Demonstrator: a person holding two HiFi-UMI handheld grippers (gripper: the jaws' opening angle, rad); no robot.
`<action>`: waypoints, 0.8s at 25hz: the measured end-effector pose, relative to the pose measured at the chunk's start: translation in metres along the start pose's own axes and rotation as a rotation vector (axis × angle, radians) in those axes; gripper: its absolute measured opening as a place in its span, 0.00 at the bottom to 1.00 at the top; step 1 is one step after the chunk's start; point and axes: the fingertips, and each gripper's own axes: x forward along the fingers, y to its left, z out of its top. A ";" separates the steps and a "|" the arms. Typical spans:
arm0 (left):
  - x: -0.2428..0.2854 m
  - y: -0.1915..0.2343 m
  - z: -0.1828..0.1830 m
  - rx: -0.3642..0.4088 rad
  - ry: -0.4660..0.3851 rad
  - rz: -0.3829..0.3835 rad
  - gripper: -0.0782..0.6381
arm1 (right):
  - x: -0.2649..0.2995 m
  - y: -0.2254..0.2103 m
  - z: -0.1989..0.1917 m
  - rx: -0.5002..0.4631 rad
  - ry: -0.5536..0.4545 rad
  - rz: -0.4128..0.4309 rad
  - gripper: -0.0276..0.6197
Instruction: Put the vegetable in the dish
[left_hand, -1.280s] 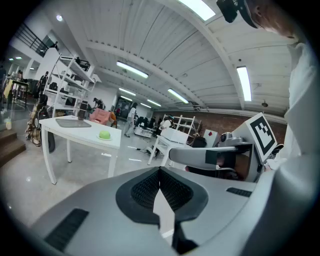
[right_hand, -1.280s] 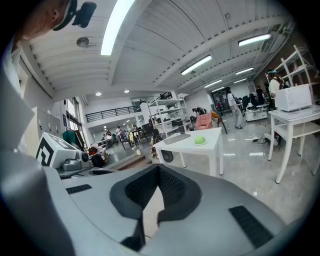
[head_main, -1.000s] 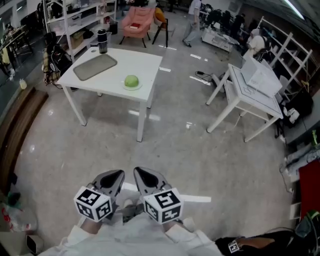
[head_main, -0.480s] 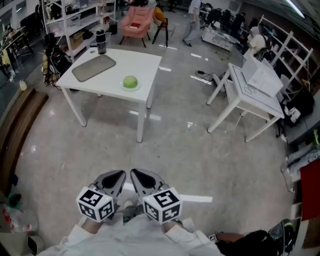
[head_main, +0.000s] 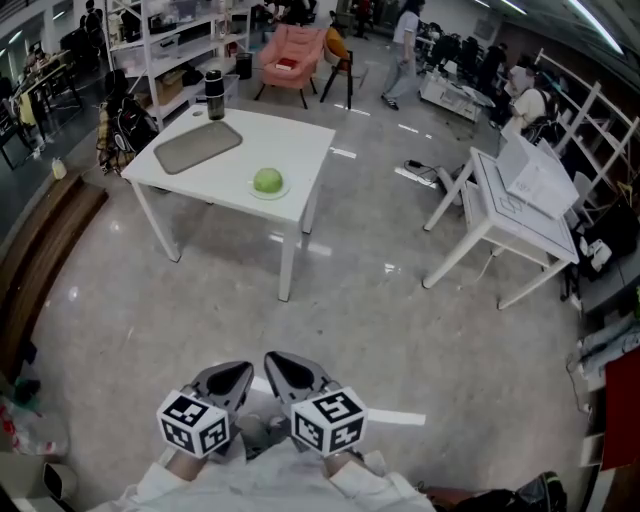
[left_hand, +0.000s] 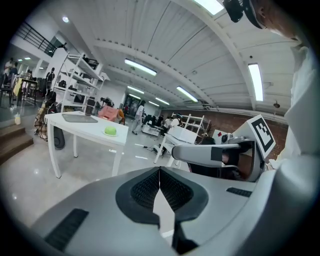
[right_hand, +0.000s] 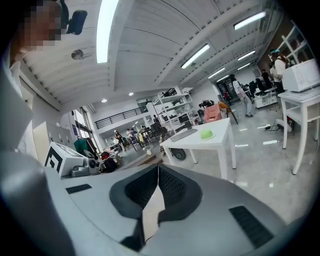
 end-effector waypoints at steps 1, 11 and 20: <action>0.002 0.000 0.000 -0.004 -0.001 0.005 0.12 | 0.001 -0.002 0.000 -0.001 0.002 0.006 0.06; 0.037 0.016 0.002 -0.090 0.023 -0.035 0.12 | 0.023 -0.034 0.008 0.049 0.003 -0.025 0.06; 0.098 0.079 0.062 -0.045 0.021 -0.091 0.12 | 0.098 -0.079 0.055 0.007 -0.007 -0.059 0.06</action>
